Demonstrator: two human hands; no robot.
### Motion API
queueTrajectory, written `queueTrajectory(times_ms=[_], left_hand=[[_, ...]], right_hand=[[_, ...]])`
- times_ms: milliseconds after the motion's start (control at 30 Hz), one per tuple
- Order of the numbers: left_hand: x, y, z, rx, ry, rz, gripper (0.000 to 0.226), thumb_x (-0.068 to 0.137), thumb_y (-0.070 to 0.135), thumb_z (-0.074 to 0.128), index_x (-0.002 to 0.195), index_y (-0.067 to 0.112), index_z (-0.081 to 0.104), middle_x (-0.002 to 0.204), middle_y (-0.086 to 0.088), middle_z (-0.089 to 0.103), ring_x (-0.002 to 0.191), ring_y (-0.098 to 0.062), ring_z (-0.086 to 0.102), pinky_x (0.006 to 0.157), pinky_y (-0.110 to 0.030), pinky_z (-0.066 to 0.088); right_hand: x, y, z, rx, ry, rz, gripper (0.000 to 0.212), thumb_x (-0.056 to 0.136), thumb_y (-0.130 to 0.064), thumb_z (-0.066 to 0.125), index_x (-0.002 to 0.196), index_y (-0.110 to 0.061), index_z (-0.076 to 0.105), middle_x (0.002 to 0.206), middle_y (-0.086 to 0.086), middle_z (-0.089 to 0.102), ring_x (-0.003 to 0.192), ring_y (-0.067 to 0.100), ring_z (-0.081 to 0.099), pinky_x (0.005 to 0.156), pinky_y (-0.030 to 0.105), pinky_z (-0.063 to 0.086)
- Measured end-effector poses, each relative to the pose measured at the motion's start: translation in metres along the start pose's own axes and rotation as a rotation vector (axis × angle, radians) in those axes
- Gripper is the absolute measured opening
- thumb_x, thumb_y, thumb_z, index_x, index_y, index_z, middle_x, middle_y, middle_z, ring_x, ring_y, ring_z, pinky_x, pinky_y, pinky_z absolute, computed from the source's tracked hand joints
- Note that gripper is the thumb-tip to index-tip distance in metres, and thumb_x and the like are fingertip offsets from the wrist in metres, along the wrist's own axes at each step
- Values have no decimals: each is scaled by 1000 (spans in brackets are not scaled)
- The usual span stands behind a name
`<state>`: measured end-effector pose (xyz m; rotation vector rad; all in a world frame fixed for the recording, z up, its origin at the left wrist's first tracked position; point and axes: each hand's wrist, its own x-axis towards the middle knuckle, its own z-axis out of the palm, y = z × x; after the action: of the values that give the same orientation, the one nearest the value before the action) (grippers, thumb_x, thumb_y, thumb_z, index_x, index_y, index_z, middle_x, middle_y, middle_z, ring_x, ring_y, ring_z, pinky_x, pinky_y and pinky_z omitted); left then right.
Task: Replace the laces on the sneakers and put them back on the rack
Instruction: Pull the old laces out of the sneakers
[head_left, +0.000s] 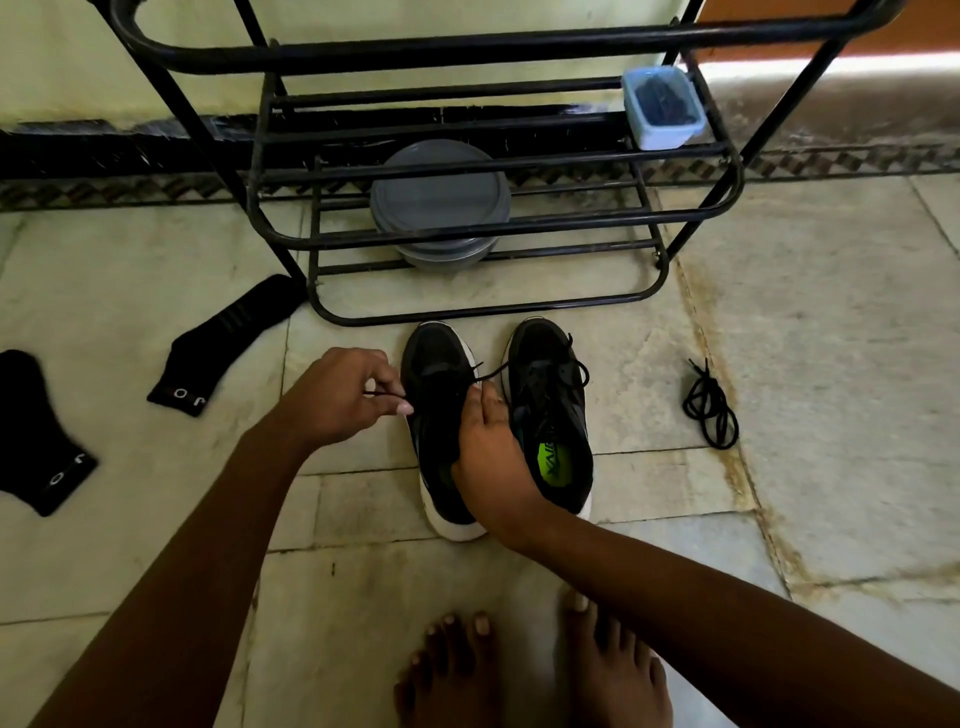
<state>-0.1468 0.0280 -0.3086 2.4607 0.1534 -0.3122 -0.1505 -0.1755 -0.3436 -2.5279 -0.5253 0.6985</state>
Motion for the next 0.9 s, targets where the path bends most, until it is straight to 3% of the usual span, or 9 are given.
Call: queueTrajectory(times_ms=[133, 300, 433, 500, 533, 600, 667, 800, 900], left_hand=[[3, -15, -1, 377, 119, -118, 16, 86, 38, 79, 84, 26, 70, 87, 9, 56, 86, -20, 62, 66, -32, 44], [-3, -18, -9, 770, 103, -436, 24, 86, 28, 73, 104, 14, 64, 111, -7, 50, 103, -30, 61, 77, -44, 50], [-6, -15, -3, 664, -73, -503, 40, 78, 33, 76, 113, 18, 63, 111, -4, 51, 112, -29, 60, 92, -48, 54], [-6, -14, 6, 496, -80, -414, 50, 78, 38, 79, 122, 21, 62, 125, -1, 51, 122, -26, 56, 99, -48, 51], [-6, -12, 11, 358, -60, -321, 55, 78, 35, 81, 128, 22, 61, 132, 1, 50, 126, -23, 54, 102, -46, 50], [-8, -1, 17, 39, -75, -93, 63, 75, 19, 83, 134, 23, 62, 140, 6, 49, 128, -16, 52, 102, -39, 50], [-9, 9, 20, -149, -152, 18, 73, 73, 17, 86, 141, 23, 59, 149, 7, 45, 134, -12, 46, 103, -36, 47], [-8, 4, 30, 85, -199, 25, 116, 60, 73, 68, 160, 27, 30, 168, 10, 16, 153, -11, 17, 122, -40, 28], [-10, -8, 37, 114, -226, 23, 122, 69, 74, 73, 164, 28, 13, 170, 15, 3, 154, -6, 9, 124, -36, 23]], right_hand=[[1, 1, 0, -3, -1, 2, 82, 97, -1, 51, 160, 0, -2, 167, 22, -4, 156, 38, 4, 126, 45, 19], [4, 1, -3, 28, 5, 45, 80, 99, -2, 50, 160, 1, -2, 167, 24, -7, 156, 39, 4, 127, 45, 14], [6, -2, -7, 131, 24, 69, 66, 98, -9, 48, 155, 6, 19, 164, 29, 12, 150, 44, 23, 123, 47, 27], [10, 0, -9, 160, 83, 54, 43, 96, -17, 48, 133, 6, 44, 143, 29, 41, 121, 42, 53, 99, 43, 50], [13, 0, -11, 160, 105, 48, 31, 97, -20, 48, 118, 3, 50, 129, 24, 50, 100, 35, 59, 82, 38, 51], [21, 1, -18, 153, 125, 35, 20, 98, -22, 48, 102, -4, 53, 112, 19, 54, 79, 27, 56, 70, 33, 43], [29, 3, -25, 157, 167, 12, 17, 99, -20, 46, 98, -6, 55, 106, 18, 57, 78, 31, 60, 68, 35, 46], [37, 7, -33, 171, 181, -65, 15, 95, -8, 49, 95, -3, 63, 90, 17, 66, 75, 30, 65, 69, 40, 57], [39, 9, -38, 156, 212, -120, 19, 88, 3, 56, 101, 1, 69, 101, 18, 68, 93, 30, 64, 86, 35, 54]])
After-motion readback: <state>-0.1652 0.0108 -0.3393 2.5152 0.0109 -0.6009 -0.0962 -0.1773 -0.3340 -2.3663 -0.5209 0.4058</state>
